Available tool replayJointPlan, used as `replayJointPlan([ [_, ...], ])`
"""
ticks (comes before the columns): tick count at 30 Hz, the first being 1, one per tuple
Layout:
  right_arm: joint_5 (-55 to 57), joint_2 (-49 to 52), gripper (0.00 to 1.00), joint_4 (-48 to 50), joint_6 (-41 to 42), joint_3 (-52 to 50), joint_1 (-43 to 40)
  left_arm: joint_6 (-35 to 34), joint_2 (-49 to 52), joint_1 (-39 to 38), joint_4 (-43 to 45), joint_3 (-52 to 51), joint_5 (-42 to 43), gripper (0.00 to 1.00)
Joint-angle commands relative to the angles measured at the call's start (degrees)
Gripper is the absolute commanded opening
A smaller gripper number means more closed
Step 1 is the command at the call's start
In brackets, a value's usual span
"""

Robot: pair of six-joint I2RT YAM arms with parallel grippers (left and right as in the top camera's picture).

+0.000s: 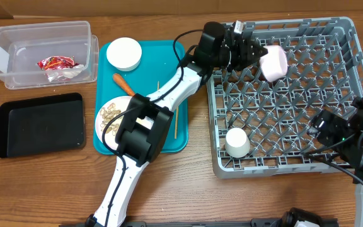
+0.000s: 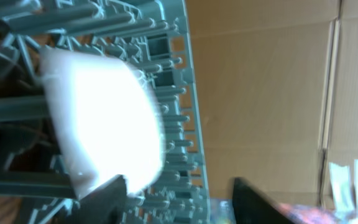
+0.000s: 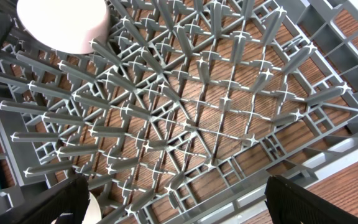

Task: Sort waste into correct bins and load items into the dishwasher
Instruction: 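Carry the pink bowl right and set it in the rack, then return the left gripper and grasp the white bowl rim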

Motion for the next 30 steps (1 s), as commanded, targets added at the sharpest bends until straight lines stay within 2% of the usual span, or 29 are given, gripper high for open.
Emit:
replayJointPlan([
  [1, 0.33, -0.57, 0.93, 0.13, 0.26, 1.53, -0.22, 2.36, -0.2, 0.74, 0.26, 0.35, 5.16, 0.77],
  [2, 0.33, -0.57, 0.93, 0.13, 0.24, 1.53, -0.22, 2.95, -0.42, 1.11, 0.24, 0.35, 5.55, 0.92],
  [3, 0.35, -0.57, 0.93, 0.13, 0.24, 1.53, -0.22, 3.91, -0.85, 1.4, -0.04, 0.35, 5.68, 1.0],
  [5, 0.35, -0.57, 0.93, 0.13, 0.26, 1.53, -0.22, 6.71, -2.19, 1.95, -1.73, 0.35, 5.18, 1.0],
  [9, 0.35, -0.57, 0.94, 0.15, 0.26, 1.53, -0.22, 20.81, -8.2, 2.97, -13.27, 0.35, -1.31, 1.0],
  [12, 0.33, -0.57, 0.95, 0.15, 0.24, 1.53, -0.22, 31.65, -12.41, 3.3, -24.59, 0.35, -9.62, 1.0],
  [15, 0.31, -0.57, 0.99, 0.13, 0.26, 1.53, -0.22, 40.37, -17.0, 4.11, -37.86, 0.35, -22.29, 1.0],
  [18, 0.28, -0.5, 1.0, 0.15, 0.26, 1.53, -0.22, 43.28, -20.9, 5.49, -47.28, 0.35, -33.99, 1.0],
  [23, -0.13, -0.46, 1.0, 0.17, 0.26, 1.53, -0.22, 43.32, -25.66, 9.94, -59.54, 0.35, -52.24, 1.0],
  [25, -0.17, -0.42, 1.0, 0.17, 0.26, 1.53, -0.22, 43.32, -25.94, 12.13, -62.45, 0.35, -55.12, 1.0],
  [30, -0.83, -0.02, 1.0, 0.17, 0.26, 1.53, -0.22, 43.32, -24.63, 17.7, -63.65, 0.33, -54.07, 0.99],
])
